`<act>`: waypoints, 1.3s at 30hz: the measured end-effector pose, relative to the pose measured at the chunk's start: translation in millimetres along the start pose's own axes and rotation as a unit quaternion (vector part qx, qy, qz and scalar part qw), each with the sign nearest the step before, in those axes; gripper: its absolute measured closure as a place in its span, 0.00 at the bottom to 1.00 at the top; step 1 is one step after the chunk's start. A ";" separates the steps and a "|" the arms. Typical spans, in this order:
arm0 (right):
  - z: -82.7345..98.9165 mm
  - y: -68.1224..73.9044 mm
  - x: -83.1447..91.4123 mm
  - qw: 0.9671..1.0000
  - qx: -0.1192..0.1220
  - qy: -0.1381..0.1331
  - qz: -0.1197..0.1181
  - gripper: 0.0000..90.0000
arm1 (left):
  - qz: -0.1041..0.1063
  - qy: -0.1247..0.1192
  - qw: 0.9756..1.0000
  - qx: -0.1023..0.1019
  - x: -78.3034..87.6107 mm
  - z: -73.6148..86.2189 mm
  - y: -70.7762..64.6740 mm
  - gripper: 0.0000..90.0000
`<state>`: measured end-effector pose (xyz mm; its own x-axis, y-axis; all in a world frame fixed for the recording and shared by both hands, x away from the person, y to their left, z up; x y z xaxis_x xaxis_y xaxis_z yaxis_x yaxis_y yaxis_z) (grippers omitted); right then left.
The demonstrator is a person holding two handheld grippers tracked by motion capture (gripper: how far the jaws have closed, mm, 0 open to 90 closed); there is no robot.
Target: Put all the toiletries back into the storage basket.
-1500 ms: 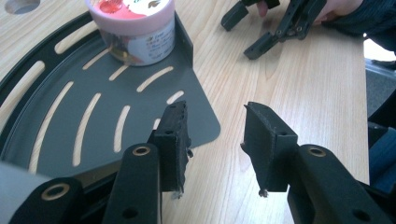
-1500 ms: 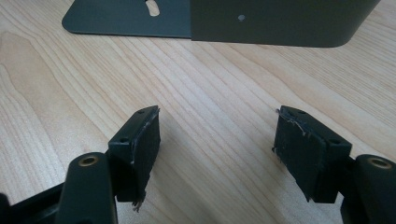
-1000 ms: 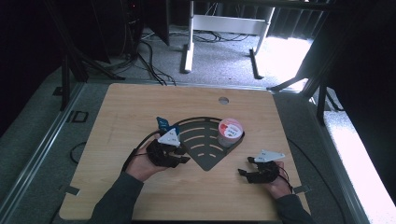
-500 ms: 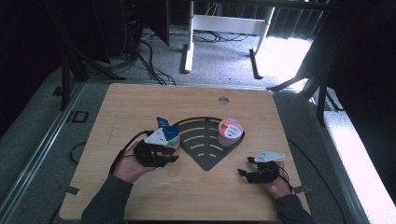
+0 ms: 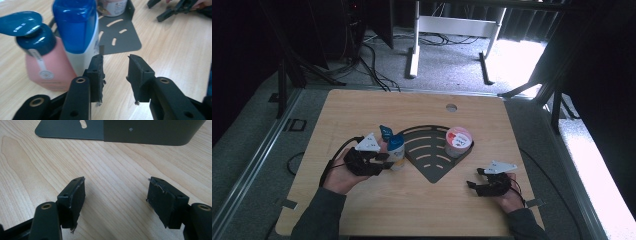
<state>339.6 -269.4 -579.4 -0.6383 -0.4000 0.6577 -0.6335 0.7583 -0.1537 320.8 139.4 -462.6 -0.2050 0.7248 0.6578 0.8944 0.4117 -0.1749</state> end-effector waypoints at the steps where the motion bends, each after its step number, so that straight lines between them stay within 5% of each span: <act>1: 0.0 0.1 -0.1 1.000 -0.001 0.000 0.000 0.34 | -0.001 0.000 1.000 0.001 1.2 0.2 0.6 0.70; 16: -0.1 0.1 -0.1 1.000 -0.001 -0.001 0.000 0.34 | -0.048 0.015 0.999 0.014 2.9 -4.4 12.9 0.62; 28: 0.0 0.0 -0.1 1.000 0.001 -0.001 0.000 0.34 | -0.045 0.031 0.998 0.034 -10.0 -4.0 26.0 0.62; 39: 0.0 -0.1 -0.1 1.000 0.001 -0.001 0.000 0.34 | -0.051 0.039 0.997 0.042 -13.3 -5.6 22.9 0.71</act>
<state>339.7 -269.4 -579.5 -0.6390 -0.4009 0.6564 -0.6342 0.7575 -0.1548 346.2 136.1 -471.3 -0.2589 0.6332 0.7294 0.8329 0.5287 -0.1633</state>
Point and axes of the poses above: each handheld gripper's, and its own axes: x roughly backward along the jaws, z roughly out of its underside, y roughly to its left, the point moved 3 cm from there along -x, roughly forward along the jaws, and after that the axes turned 13 degrees about z, right-handed, at the moved point
